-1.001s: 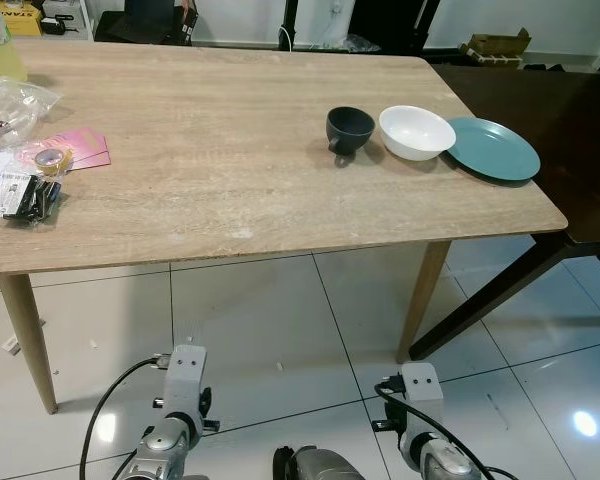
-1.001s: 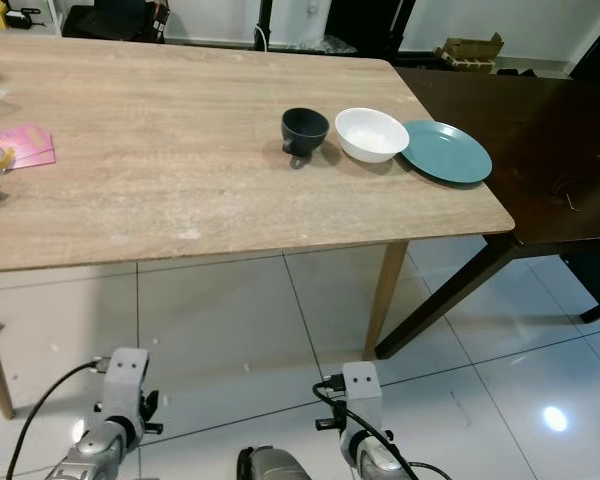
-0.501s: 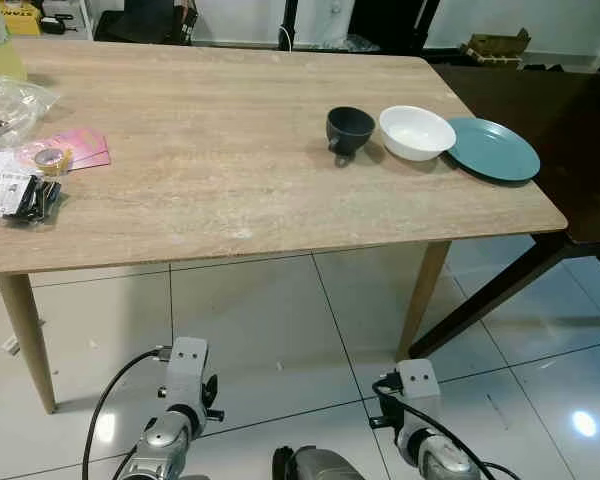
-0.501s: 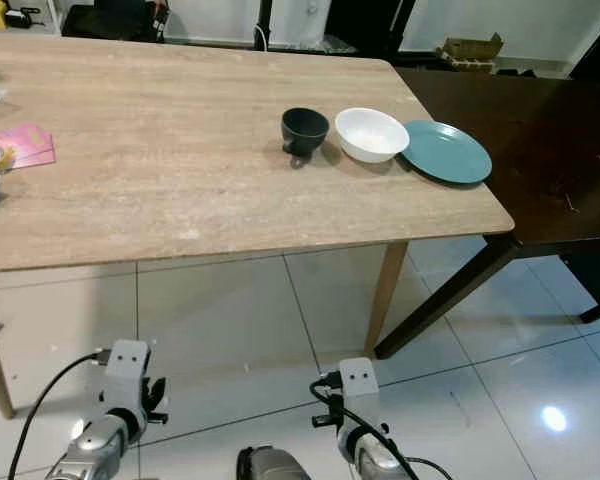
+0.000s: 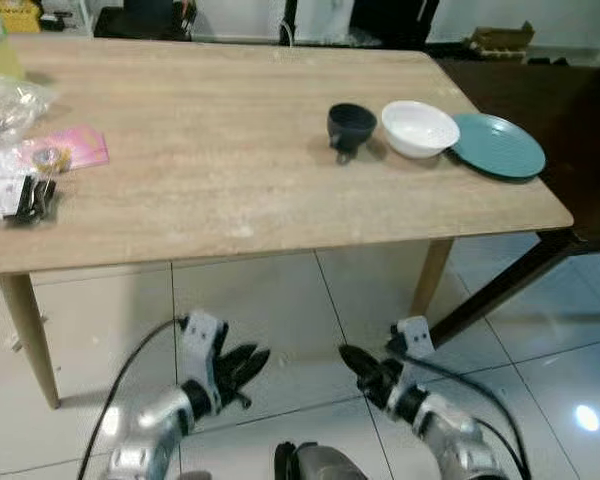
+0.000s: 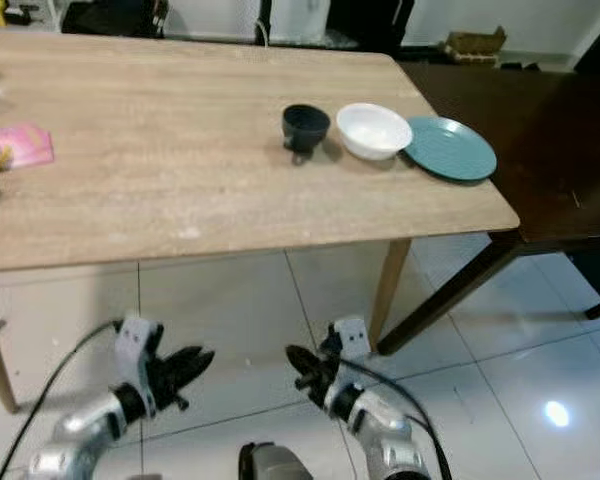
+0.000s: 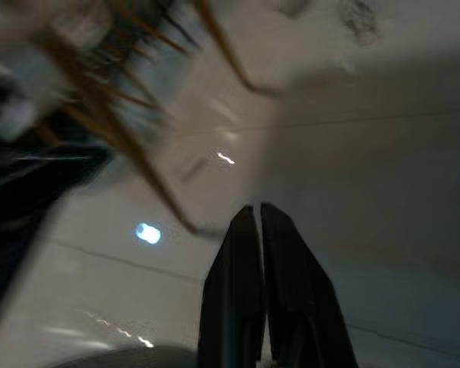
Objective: Setting the table
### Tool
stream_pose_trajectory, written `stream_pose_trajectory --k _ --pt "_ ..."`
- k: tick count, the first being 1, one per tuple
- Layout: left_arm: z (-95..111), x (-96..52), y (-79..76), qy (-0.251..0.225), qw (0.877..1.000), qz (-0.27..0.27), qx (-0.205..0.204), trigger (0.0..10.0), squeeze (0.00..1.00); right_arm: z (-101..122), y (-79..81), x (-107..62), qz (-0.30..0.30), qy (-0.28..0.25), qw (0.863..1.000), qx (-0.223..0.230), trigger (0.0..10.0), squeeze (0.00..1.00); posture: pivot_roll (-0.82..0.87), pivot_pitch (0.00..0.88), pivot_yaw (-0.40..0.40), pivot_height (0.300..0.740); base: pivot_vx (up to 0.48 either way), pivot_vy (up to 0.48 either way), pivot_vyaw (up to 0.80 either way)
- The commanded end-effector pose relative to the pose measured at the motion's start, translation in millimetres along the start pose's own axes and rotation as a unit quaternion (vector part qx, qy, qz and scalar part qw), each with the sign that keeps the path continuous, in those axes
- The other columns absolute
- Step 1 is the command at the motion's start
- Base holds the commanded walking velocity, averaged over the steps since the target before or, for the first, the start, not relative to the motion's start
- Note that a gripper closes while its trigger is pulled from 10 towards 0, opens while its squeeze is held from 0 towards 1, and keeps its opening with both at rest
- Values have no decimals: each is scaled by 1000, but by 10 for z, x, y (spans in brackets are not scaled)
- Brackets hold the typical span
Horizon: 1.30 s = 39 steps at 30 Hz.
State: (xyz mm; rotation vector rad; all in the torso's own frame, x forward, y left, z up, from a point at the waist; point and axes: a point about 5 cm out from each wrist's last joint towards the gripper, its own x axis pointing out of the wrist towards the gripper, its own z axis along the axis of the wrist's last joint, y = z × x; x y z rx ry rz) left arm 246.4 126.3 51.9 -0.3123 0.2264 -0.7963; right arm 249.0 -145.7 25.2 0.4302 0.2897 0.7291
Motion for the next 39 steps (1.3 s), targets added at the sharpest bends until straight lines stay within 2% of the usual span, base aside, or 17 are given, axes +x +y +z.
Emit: stream_pose_trajectory --k 1,3,4,6,8,12,13,14,15,17,18,21,22,25,27,34,39 --pt "212 75 -25 -42 999 -1 -3 10000 0 293 18 23 23 -54 998 1 10000 0 56 85 -84 740 0 0 0" --pt "273 95 -1 -55 998 12 -1 10000 0 359 14 37 22 -67 998 -6 10000 0 56 85 -84 740 0 0 0" --pt "398 115 47 -82 996 38 4 10000 0 467 -2 55 13 -87 996 -16 10000 0 56 86 -83 740 0 0 0" --pt "637 148 171 -132 986 99 15 10000 0 693 -25 102 -8 -130 991 -34 10000 0 56 88 -76 740 0 0 0" --pt "789 171 254 -160 976 145 27 10000 0 867 -35 146 -30 -166 985 -48 10000 0 56 88 -76 740 0 0 0" --pt "921 180 288 -176 968 174 36 10000 0 1039 -17 180 -48 -196 978 -58 10000 0 57 89 -74 740 0 0 0" --pt "1079 209 279 -192 961 190 58 10000 0 1230 5 219 -79 -227 967 -81 10000 0 58 88 -72 740 0 0 0" --pt "1155 222 268 -202 957 199 70 10000 0 1307 -5 226 -107 -237 960 -105 10000 0 58 88 -72 740 0 0 0" --pt "1155 222 268 -202 957 199 70 10000 0 1307 -5 226 -107 -237 960 -105 10000 0 58 88 -72 740 0 0 0" --pt "1270 227 286 -207 944 237 96 10000 0 1400 -33 219 -159 -239 946 -152 10000 0 61 86 -71 740 0 0 0" --pt "1294 238 308 -194 939 258 117 10000 0 1438 -43 205 -180 -240 939 -167 10000 0 61 86 -71 740 0 0 0" --pt "1293 265 336 -170 934 281 141 10000 0 1488 -30 195 -200 -242 930 -192 10000 0 63 86 -71 740 0 0 0" --pt "1293 265 336 -170 934 281 141 10000 0 1488 -30 195 -200 -242 930 -192 10000 0 63 86 -71 740 0 0 0" --pt "1289 269 348 -177 926 303 139 10000 0 1537 43 205 -200 -244 917 -243 10000 0 59 85 -66 740 0 0 0" --pt "1304 264 345 -182 923 307 145 10000 0 1543 56 207 -201 -246 916 -246 10000 0 57 85 -65 740 0 0 0" --pt "1297 287 306 -183 926 296 148 10000 0 1521 36 213 -216 -247 914 -237 10000 0 59 83 -67 740 0 0 0" --pt "1304 296 278 -186 926 290 153 10000 0 1506 35 224 -224 -248 912 -238 10000 0 59 83 -67 740 313 0 0"
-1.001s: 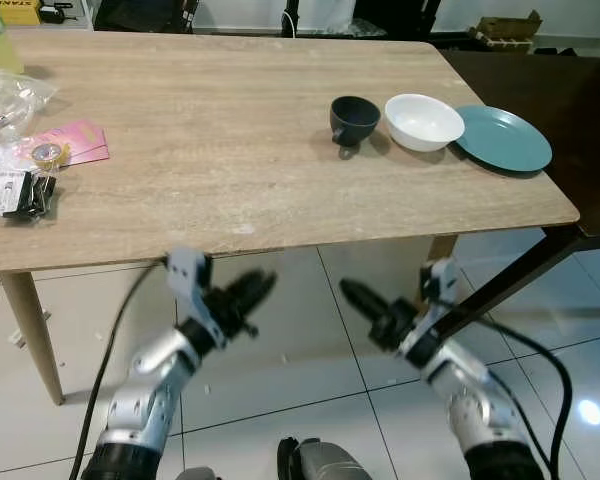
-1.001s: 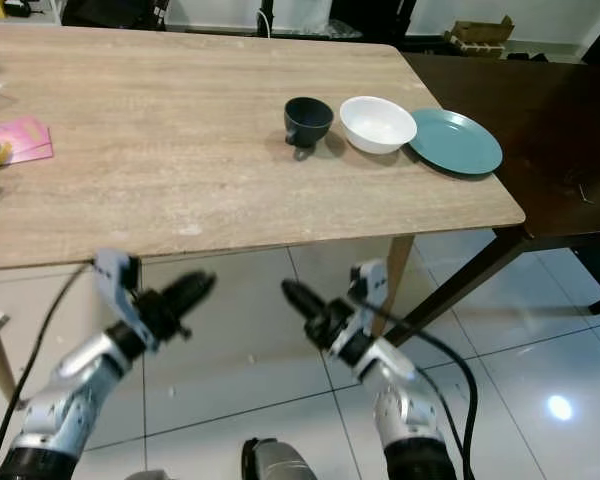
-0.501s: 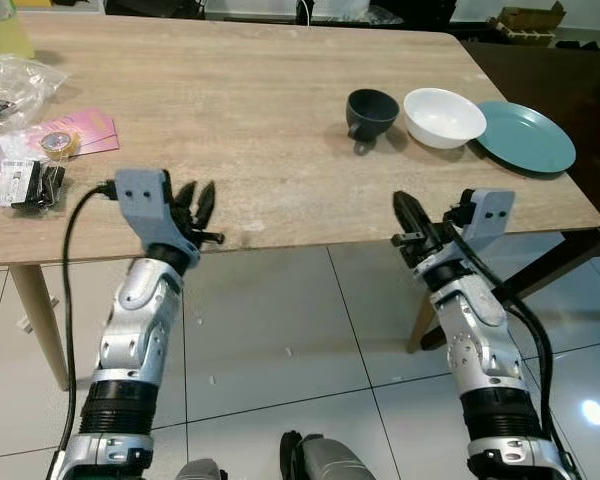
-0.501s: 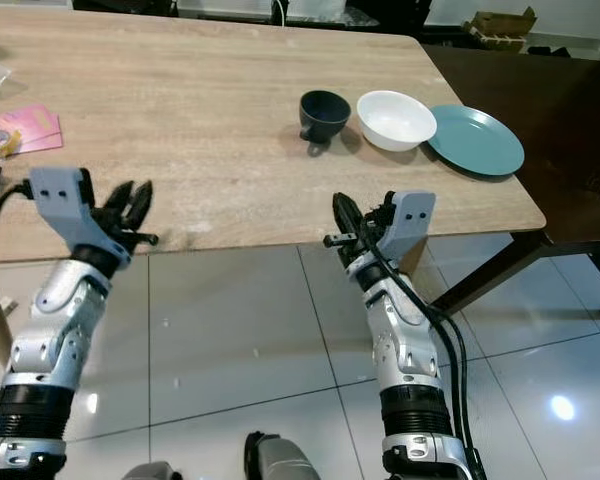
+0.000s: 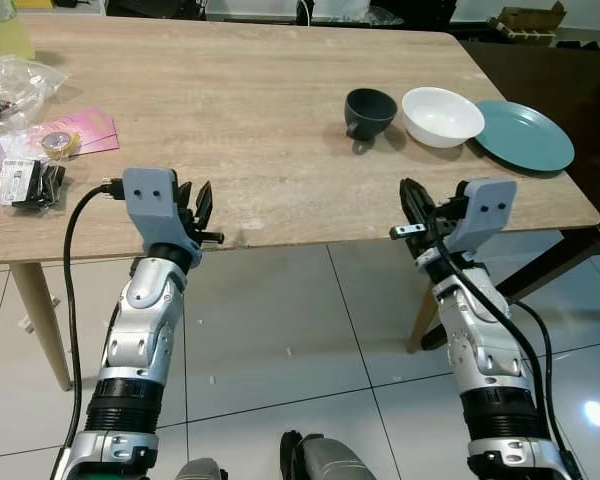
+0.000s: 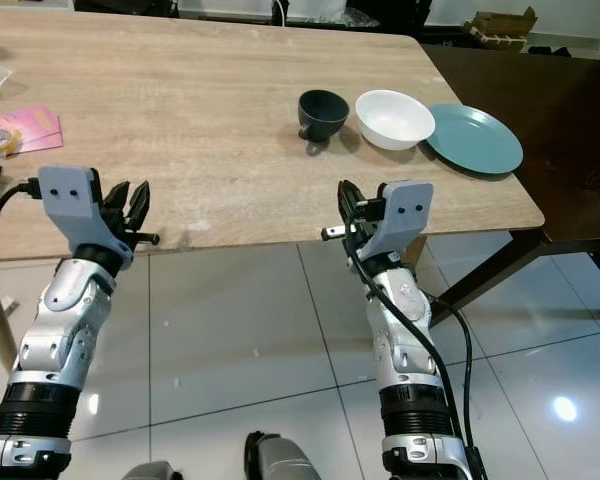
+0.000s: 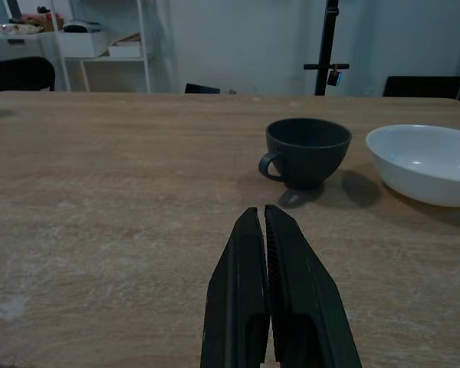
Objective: Setting the table
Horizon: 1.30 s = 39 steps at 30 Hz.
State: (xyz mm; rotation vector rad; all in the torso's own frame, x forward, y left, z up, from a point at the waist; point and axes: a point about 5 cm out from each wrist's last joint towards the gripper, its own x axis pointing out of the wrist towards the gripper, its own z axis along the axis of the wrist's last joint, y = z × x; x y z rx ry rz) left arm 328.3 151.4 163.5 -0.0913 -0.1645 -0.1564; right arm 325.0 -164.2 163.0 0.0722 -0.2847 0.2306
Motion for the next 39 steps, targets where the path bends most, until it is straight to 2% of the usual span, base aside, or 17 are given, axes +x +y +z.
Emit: stream_pose_trajectory --k 1,31,39 --pt "-24 -20 -41 1 1000 -7 4 10000 0 -58 -44 -47 -15 10 1000 -6 10000 0 58 85 -65 740 390 0 0" --pt "-47 -10 -49 0 1000 -11 5 10000 0 -95 -54 -63 -19 12 1000 -11 10000 0 58 77 -68 740 425 0 0" --pt "-83 -24 -41 10 1000 -8 -3 10000 0 -104 -47 -59 -16 13 1000 -9 10000 0 57 79 -69 740 67 0 0"
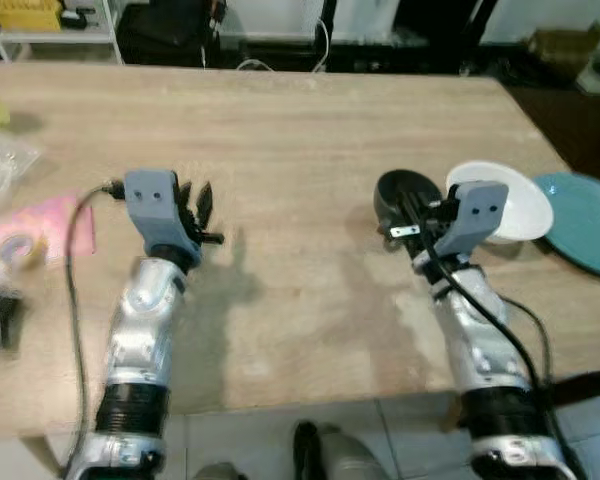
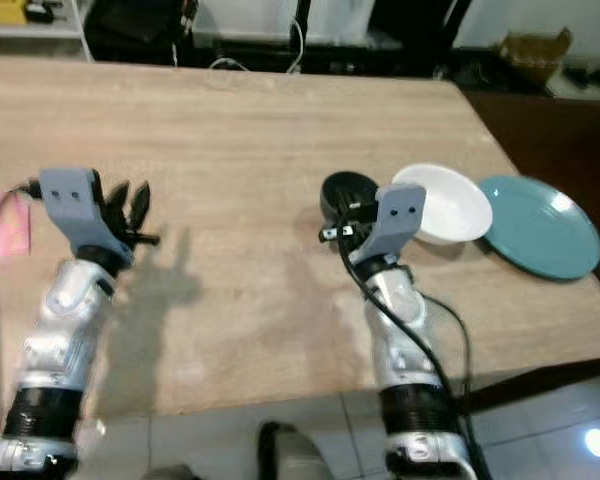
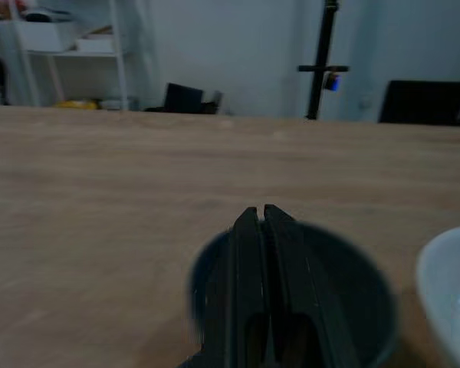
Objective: Setting the table
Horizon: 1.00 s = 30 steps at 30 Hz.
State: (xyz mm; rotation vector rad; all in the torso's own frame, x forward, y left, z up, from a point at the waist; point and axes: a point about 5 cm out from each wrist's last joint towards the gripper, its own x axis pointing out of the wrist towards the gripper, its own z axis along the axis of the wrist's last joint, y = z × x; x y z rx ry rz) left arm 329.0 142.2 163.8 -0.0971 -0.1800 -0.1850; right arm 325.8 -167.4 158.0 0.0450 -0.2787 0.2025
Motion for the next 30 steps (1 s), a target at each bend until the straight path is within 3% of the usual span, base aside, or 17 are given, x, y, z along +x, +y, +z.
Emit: stream_pose_trajectory --k 1,30 --pt "-75 -49 48 18 1000 7 0 10000 0 -59 -8 -45 -4 9 1000 6 10000 0 57 79 -69 740 0 0 0" --pt "-130 -69 63 38 999 13 -12 10000 0 -38 24 -54 2 7 1000 8 10000 0 54 75 -71 740 0 0 0"
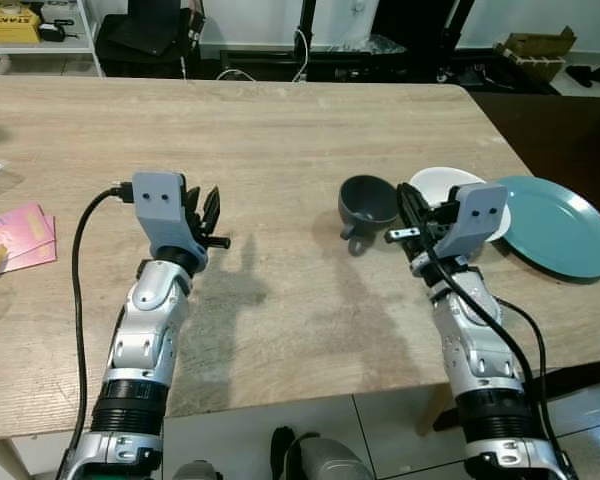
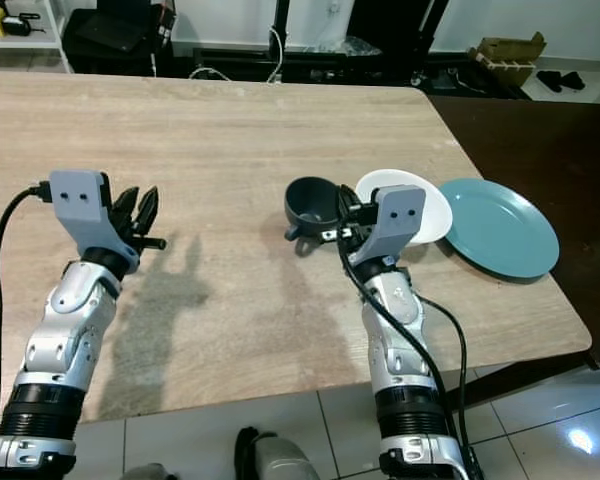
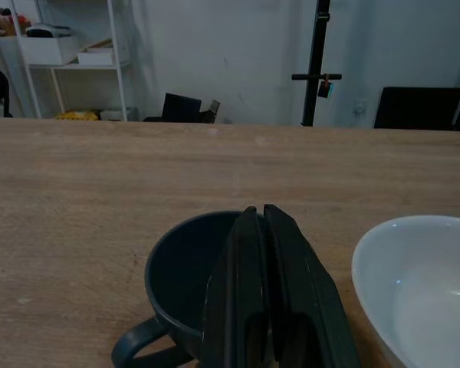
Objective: Setting the table
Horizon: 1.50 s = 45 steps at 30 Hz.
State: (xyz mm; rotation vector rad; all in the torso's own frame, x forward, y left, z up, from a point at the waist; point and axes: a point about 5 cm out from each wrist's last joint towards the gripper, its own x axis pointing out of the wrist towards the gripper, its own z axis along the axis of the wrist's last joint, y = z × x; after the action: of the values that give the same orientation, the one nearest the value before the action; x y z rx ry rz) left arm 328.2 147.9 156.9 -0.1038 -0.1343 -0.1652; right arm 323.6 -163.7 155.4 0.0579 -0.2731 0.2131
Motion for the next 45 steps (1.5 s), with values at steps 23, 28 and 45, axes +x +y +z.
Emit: stream_pose_trajectory --k 23,28,45 --pt "-65 -32 1 19 1000 1 -11 10000 0 1 -2 -20 1 4 1000 1 10000 0 54 81 -68 740 0 42 0" --pt "-63 -33 -1 20 1000 0 -11 10000 0 1 -1 -20 1 5 1000 1 10000 0 54 81 -67 740 0 0 0" --pt "32 -9 63 4 1000 -12 -7 10000 0 111 198 -15 97 0 994 43 10000 0 58 86 -52 740 0 0 0"
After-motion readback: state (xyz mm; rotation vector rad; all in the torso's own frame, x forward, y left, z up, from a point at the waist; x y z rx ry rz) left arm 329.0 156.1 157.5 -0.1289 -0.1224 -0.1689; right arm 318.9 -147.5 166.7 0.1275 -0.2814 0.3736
